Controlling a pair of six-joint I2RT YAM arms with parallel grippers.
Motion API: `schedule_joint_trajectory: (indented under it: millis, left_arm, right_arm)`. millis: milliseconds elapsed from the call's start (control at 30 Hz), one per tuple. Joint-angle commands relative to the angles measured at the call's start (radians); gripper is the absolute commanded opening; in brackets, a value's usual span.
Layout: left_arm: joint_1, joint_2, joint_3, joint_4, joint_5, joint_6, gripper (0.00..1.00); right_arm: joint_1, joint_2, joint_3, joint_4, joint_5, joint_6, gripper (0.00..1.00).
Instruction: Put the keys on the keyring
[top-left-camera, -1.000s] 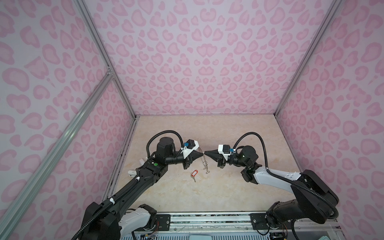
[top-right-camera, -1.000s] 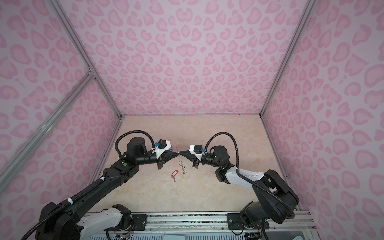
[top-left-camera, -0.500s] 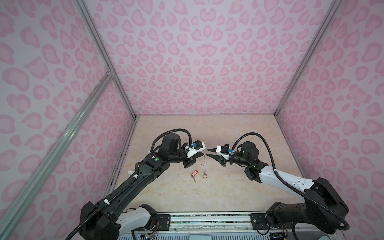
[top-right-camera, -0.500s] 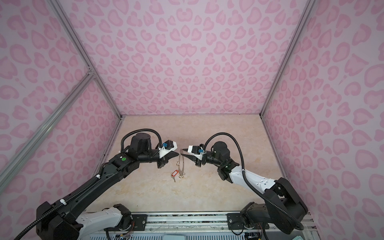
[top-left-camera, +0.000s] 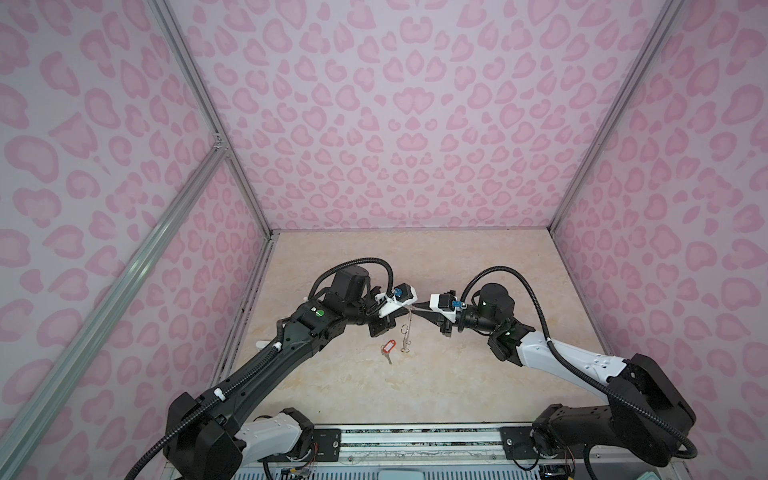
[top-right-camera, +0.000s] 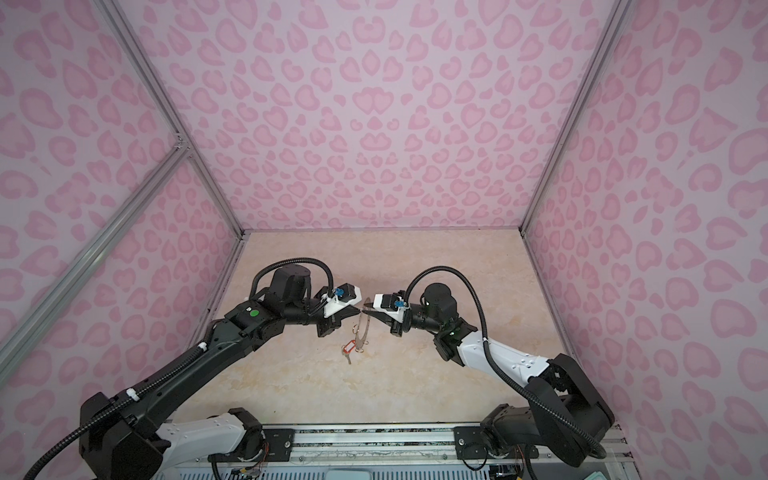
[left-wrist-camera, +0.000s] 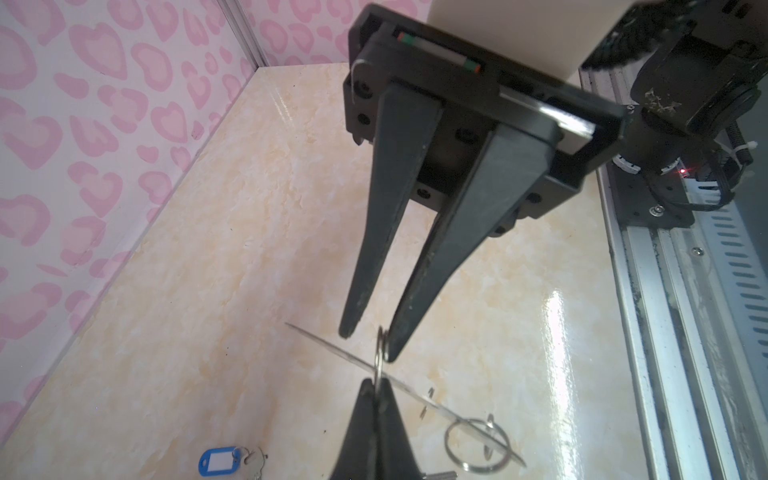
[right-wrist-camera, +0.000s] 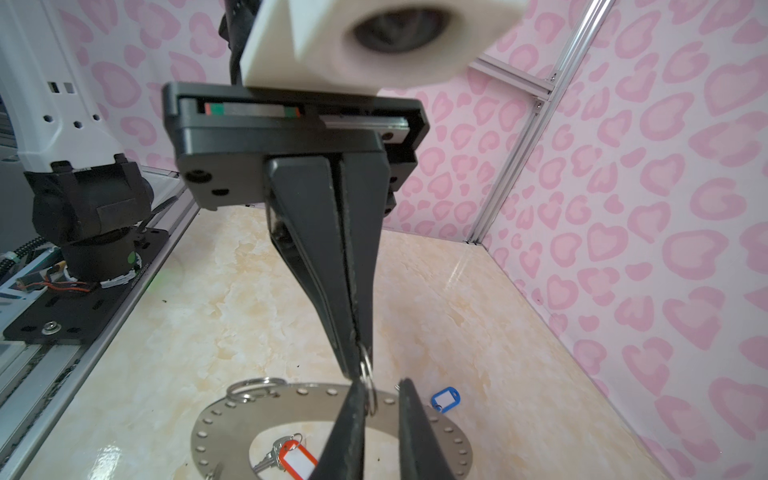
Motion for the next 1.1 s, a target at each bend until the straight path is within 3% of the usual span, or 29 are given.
schedule_joint_trajectory:
  millis: [0,133,200,300,500,700,1067]
  left_arm:
    - [-0.001,0.003,0.012,-0.004,0.019,0.018,0.03]
    - [-0.002,0.002,0.007,-0.001,0.015,0.026,0.06]
    - [-0.001,-0.008,-0.014,0.032,-0.003,0.01,0.15]
    - [0.007,-0.032,-0.066,0.097,0.001,-0.002,0.21]
    - [0.054,-0.076,-0.16,0.27,0.111,-0.086,0.22]
    - [0.072,-0.12,-0.245,0.449,0.147,-0.176,0.23]
    - [0.073,-0.105,-0.243,0.469,0.221,-0.191,0.19]
  right_arm:
    - [0.001,0.009,0.005,-0.001,-0.004,0.006,0.12]
    - [-0.001,0.007,-0.002,0.028,-0.004,0.022,0.02]
    - [-0.001,0.004,-0.005,0.033,-0.004,0.03,0.0]
    - [-0.006,0.003,-0.02,0.08,-0.015,0.063,0.0]
    - [-0.012,0.024,-0.036,0.199,-0.05,0.145,0.0]
    - [-0.011,0.04,-0.039,0.271,-0.081,0.191,0.0]
    - [-0.004,0.053,-0.029,0.278,-0.094,0.195,0.0]
